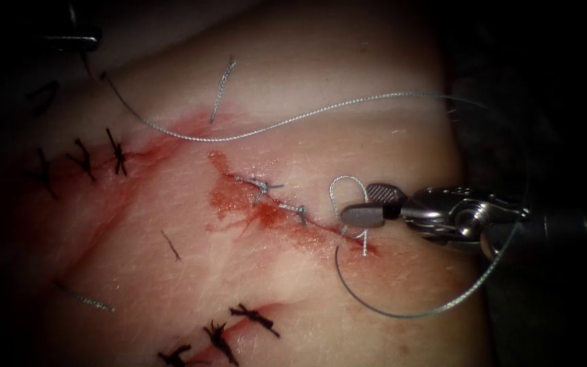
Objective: Wound Closure
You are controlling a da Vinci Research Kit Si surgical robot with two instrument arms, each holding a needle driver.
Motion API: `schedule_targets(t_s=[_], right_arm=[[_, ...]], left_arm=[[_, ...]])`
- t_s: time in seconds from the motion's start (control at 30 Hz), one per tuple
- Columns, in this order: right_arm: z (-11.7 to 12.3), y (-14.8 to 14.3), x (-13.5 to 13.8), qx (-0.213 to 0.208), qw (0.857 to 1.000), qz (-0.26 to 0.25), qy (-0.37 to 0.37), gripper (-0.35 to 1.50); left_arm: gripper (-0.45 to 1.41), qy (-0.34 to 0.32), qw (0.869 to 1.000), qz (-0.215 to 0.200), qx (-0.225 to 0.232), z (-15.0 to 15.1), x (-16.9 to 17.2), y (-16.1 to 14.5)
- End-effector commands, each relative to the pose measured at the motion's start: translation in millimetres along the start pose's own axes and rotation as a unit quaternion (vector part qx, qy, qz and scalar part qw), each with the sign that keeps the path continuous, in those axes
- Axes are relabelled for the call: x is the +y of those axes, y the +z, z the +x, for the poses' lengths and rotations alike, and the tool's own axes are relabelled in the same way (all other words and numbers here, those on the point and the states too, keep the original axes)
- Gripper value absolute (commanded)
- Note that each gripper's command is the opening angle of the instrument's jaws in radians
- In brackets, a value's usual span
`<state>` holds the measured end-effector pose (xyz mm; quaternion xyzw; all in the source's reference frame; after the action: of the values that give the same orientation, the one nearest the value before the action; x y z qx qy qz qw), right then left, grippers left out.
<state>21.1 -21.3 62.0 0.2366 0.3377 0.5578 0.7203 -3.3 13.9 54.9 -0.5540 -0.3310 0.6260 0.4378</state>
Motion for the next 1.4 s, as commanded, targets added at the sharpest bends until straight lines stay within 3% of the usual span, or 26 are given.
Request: schedule_targets(t_s=[0.03, 0.07, 0.13, 0.23, 0.37, 0.47, 0.6, 0.73, 0.83, 0.93, 1.07, 1.1, 1.13, 1.2, 1.33, 1.4], right_arm=[[-0.2, 0.8, -0.2, 0.003, 1.0, -0.002, 0.003, 0.84], [-0.2, 0.8, -0.1, 0.004, 1.0, -0.003, 0.005, 0.61], [-0.2, 0.7, -0.1, 0.0, 1.0, -0.001, 0.009, -0.03], [-0.3, 0.7, -0.1, -0.011, 1.0, 0.007, 0.01, -0.35], [-0.5, 0.6, 0.0, -0.021, 1.0, 0.014, -0.001, -0.35], [-0.1, 0.6, -0.1, -0.035, 0.997, 0.033, -0.055, -0.35], [1.3, 1.3, -0.4, -0.033, 0.982, 0.058, -0.178, -0.35], [2.8, 2.3, -0.8, -0.02, 0.944, 0.075, -0.321, -0.35], [4.0, 2.7, -0.7, -0.008, 0.902, 0.078, -0.424, -0.35], [5.5, 2.8, -0.5, -0.003, 0.872, 0.081, -0.482, -0.35], [6.7, 2.5, 0.1, 0.002, 0.852, 0.077, -0.518, -0.35], [6.6, 2.4, 0.3, 0.001, 0.85, 0.077, -0.522, -0.3], [6.4, 2.4, 0.4, -0.001, 0.849, 0.077, -0.523, 0.27], [6.0, 2.2, 0.8, -0.002, 0.847, 0.078, -0.526, 0.86], [5.7, 1.1, 1.4, -0.001, 0.846, 0.078, -0.528, 1.04], [5.7, 0.3, 1.7, 0.0, 0.846, 0.077, -0.528, 1.28]], left_arm=[[-0.45, 0.0, 1.0, 0.0, 0.0, -0.3, -0.4, 0.6], [-0.45, -0.003, 1.0, 0.0, 0.0, -0.3, -0.4, 0.6], [-0.45, -0.003, 1.0, -0.001, 0.0, -0.3, -0.4, 0.6], [-0.45, -0.003, 1.0, -0.001, 0.0, -0.3, -0.4, 0.6], [-0.45, -0.003, 1.0, -0.001, -0.001, -0.3, -0.4, 0.6], [-0.45, -0.003, 1.0, -0.001, -0.001, -0.3, -0.3, 0.6], [-0.45, -0.003, 1.0, -0.001, -0.001, -0.3, -0.3, 0.6], [-0.45, -0.003, 1.0, -0.001, -0.001, -0.4, -0.4, 0.7], [-0.45, -0.002, 1.0, -0.003, -0.001, -0.5, -0.4, 0.8], [-0.45, -0.009, 1.0, -0.016, -0.009, -0.8, -0.3, 1.0], [-0.45, -0.016, 0.999, -0.031, -0.019, -1.6, -0.1, 1.6], [-0.45, -0.015, 0.999, -0.036, -0.023, -1.8, -0.1, 1.8], [-0.45, -0.014, 0.999, -0.041, -0.026, -1.9, -0.1, 2.0], [-0.45, -0.011, 0.998, -0.05, -0.034, -2.3, -0.1, 2.4], [-0.45, -0.005, 0.997, -0.061, -0.056, -3.0, -0.3, 2.8], [-0.45, -0.002, 0.996, -0.061, -0.063, -3.2, -0.4, 3.0]])
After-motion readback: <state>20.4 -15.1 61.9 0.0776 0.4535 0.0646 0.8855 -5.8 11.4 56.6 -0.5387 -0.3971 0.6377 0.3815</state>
